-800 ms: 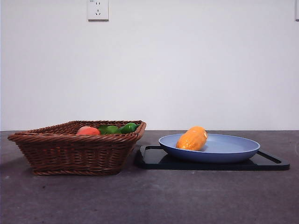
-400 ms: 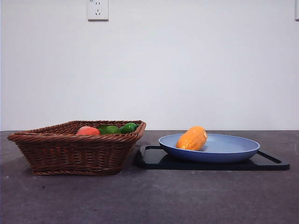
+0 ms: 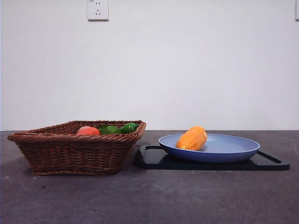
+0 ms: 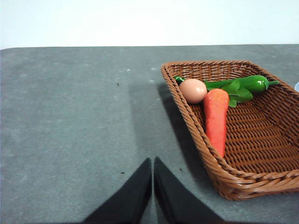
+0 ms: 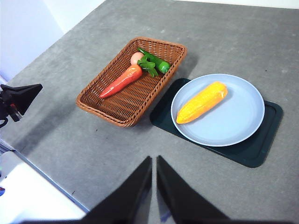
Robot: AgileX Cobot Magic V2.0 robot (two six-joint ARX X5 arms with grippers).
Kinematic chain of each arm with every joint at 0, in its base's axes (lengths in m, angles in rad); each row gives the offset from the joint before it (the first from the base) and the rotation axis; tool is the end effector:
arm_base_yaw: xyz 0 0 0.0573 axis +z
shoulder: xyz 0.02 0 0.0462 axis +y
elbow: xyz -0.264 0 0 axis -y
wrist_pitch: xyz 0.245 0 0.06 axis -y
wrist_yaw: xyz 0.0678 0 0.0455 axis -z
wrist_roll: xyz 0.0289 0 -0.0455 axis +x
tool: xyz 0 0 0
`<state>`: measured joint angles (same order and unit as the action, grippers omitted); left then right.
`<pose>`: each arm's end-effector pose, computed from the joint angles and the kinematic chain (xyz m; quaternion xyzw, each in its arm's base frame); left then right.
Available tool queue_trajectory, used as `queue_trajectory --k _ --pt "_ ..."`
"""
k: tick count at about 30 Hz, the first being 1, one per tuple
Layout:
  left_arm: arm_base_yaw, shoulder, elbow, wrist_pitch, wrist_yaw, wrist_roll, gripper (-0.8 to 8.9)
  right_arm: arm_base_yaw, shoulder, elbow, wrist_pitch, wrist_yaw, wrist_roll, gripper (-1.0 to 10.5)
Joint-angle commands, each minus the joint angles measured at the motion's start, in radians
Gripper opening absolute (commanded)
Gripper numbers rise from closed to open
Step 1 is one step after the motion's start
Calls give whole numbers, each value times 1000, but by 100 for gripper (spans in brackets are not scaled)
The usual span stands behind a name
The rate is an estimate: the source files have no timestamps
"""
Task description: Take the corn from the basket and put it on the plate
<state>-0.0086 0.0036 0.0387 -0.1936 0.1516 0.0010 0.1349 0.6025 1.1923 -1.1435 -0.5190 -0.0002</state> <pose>0.0939 -0.0052 0.1578 -0.0052 0.0789 -0.0798 0.9937 0.0493 0.0212 0.3904 0.0521 0.2683 0.3090 0.9110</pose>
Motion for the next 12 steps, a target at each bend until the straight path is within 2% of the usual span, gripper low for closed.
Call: queue_trajectory --k 1,12 --pt "3 -1 -20 -25 -3 -13 7 2 3 16 9 1 -9 3" --pt "3 0 -19 -18 -3 -14 7 2 3 16 10 0 -9 3"
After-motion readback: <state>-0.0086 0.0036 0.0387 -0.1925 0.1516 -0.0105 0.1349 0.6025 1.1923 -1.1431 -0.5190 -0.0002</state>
